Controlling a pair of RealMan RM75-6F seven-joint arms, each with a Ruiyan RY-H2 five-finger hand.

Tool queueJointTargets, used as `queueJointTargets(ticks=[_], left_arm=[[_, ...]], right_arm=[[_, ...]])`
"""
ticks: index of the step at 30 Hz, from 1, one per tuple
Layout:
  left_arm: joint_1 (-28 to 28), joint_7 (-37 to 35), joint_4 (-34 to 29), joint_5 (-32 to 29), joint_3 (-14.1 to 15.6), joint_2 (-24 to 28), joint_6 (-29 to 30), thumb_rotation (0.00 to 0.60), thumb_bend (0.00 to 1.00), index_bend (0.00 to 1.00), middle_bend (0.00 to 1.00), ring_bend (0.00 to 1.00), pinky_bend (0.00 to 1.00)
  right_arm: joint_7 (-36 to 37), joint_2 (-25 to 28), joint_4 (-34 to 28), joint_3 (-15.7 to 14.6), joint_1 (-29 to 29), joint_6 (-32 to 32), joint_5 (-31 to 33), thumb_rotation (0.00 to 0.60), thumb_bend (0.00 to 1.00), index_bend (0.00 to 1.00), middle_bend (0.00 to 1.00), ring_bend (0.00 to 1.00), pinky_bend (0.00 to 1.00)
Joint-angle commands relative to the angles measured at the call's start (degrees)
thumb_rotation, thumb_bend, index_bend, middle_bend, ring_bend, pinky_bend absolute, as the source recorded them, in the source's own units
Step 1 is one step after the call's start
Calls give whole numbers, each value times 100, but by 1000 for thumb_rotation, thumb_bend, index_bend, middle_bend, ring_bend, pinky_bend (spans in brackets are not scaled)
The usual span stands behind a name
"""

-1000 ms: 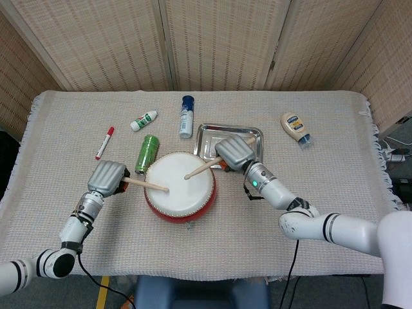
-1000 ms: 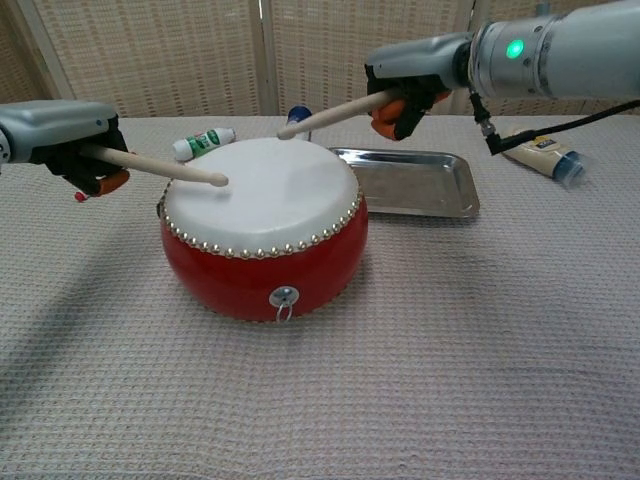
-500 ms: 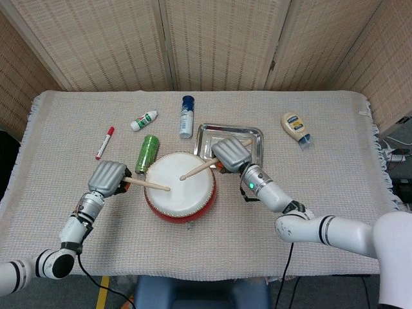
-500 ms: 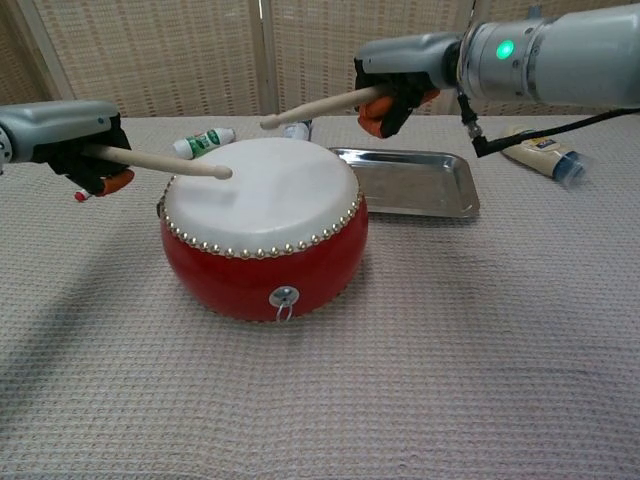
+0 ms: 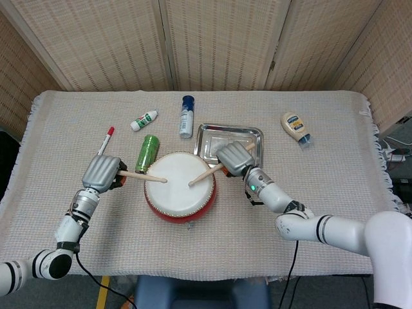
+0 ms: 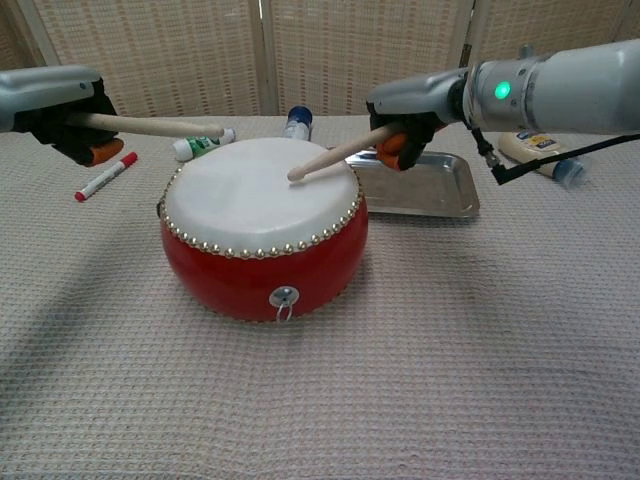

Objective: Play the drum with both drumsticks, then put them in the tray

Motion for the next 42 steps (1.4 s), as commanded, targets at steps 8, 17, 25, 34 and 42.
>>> queueJointTargets(ticks=[8, 17, 25, 34, 42], left_arm=[[-190, 457, 479, -183, 313, -512, -307, 600, 573, 988, 1000, 1000, 1000], [-148, 540, 331, -184, 174, -428, 101, 600, 574, 987, 1000, 1000, 1000], [-6, 253, -153, 128, 138, -21, 227, 600, 574, 985, 1000, 1000, 1000], [-189, 576, 506, -257, 381, -597, -224, 600, 574, 985, 1000, 1000, 1000], [-82, 401, 295, -186, 180, -383, 133, 600, 574, 984, 1000, 1000, 1000]], right_arm=[[578, 445, -735, 551, -178, 529, -314, 600, 901, 1000, 1000, 1000, 1000], [367, 386, -549, 290, -172, 275, -257, 600, 902, 1000, 1000, 1000, 1000], [-274, -305, 253, -50, 57, 99, 203, 600, 902, 1000, 1000, 1000, 1000], [710, 444, -759, 603, -314, 585, -493, 600, 902, 1000, 1000, 1000, 1000], [522, 215, -364, 335, -251, 226, -359, 600, 902, 1000, 1000, 1000, 1000]])
